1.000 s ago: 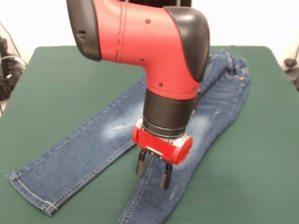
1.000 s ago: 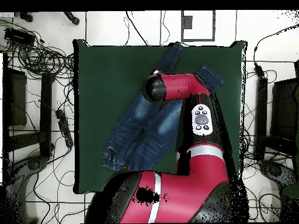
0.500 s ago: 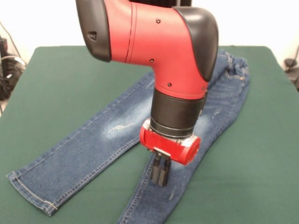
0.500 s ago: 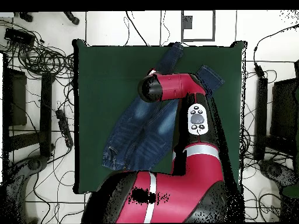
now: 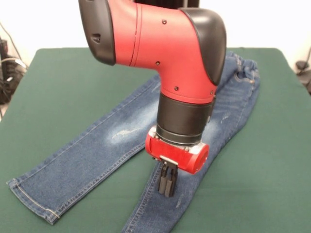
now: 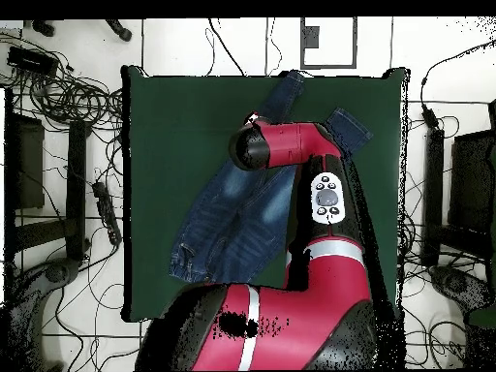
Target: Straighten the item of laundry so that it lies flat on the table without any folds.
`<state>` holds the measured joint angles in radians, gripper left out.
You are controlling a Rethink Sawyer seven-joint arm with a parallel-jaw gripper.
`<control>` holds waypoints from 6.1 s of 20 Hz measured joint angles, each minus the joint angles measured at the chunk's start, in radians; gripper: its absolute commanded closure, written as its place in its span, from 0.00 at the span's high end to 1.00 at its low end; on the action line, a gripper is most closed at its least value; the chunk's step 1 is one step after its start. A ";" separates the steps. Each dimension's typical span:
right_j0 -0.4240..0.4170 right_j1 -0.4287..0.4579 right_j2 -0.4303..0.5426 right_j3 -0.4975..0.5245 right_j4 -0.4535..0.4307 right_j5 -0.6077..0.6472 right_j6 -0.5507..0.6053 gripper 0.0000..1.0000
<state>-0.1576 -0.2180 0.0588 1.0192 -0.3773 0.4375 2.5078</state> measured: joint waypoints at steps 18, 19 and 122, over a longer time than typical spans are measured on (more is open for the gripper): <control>0.001 0.015 -0.003 -0.004 -0.001 -0.033 0.000 1.00; 0.001 0.015 -0.003 -0.004 -0.001 -0.033 0.000 1.00; -0.017 -0.157 -0.236 0.264 -0.015 -0.068 0.000 1.00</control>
<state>-0.1746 -0.3745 -0.1772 1.2835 -0.3919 0.3693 2.5080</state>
